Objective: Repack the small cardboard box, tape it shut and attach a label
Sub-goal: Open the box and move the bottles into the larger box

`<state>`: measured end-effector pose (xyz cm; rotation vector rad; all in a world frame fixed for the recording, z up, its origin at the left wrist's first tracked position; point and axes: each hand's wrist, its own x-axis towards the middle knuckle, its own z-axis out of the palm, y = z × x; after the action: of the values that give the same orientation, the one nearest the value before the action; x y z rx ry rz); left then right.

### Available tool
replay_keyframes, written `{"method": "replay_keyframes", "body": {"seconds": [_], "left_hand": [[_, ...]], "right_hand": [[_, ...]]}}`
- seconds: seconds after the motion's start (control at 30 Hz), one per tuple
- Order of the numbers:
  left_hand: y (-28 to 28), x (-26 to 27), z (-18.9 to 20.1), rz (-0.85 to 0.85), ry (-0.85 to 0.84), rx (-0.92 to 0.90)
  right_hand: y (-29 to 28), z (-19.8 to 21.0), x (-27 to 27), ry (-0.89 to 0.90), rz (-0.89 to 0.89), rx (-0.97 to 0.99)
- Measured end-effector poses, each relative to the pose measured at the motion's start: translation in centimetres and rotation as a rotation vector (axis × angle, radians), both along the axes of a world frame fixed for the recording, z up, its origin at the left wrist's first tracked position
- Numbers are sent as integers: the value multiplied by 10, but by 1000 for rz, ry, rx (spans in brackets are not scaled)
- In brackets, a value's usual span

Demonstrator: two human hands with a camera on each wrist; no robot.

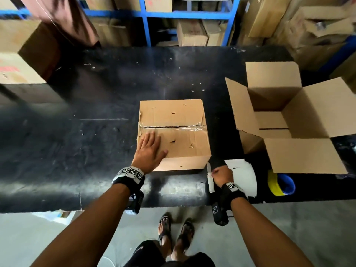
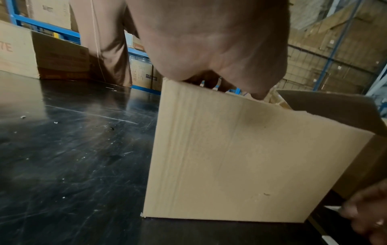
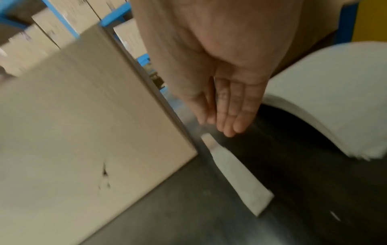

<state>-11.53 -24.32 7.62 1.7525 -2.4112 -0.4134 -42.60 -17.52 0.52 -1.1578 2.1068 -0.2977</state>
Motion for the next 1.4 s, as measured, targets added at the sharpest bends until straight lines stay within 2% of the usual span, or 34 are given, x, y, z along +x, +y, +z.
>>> {"method": "replay_keyframes", "body": {"seconds": [0.13,0.23,0.3,0.37,0.47,0.8,1.0,1.17,1.3,1.37,1.4], "left_hand": [[-7,-2,11,151,222,24],[-11,-5,22,281,214,-29],[-13,-5,29,371,179,-39],[-17,-1,33,433,160,-3],[-22,10,29,465,216,38],[-22,25,26,454,340,-43],[-21,29,32,450,432,-53],[-13,36,42,465,627,-92],[9,50,59,485,977,28],[22,62,67,453,1115,205],[29,68,68,383,1124,322]], "right_hand": [[-24,45,-5,-3,-159,-204],[-47,80,4,-34,-125,-449],[-61,98,16,-18,-45,-525],[-74,107,26,36,33,-535],[-85,109,35,129,97,-476],[-95,119,43,162,-21,-366],[-84,124,31,-39,-50,-488],[-63,136,22,-324,-60,-572],[-44,158,13,-618,-91,-487],[-33,165,7,-670,7,-339],[-28,166,5,-662,89,-272]]}}
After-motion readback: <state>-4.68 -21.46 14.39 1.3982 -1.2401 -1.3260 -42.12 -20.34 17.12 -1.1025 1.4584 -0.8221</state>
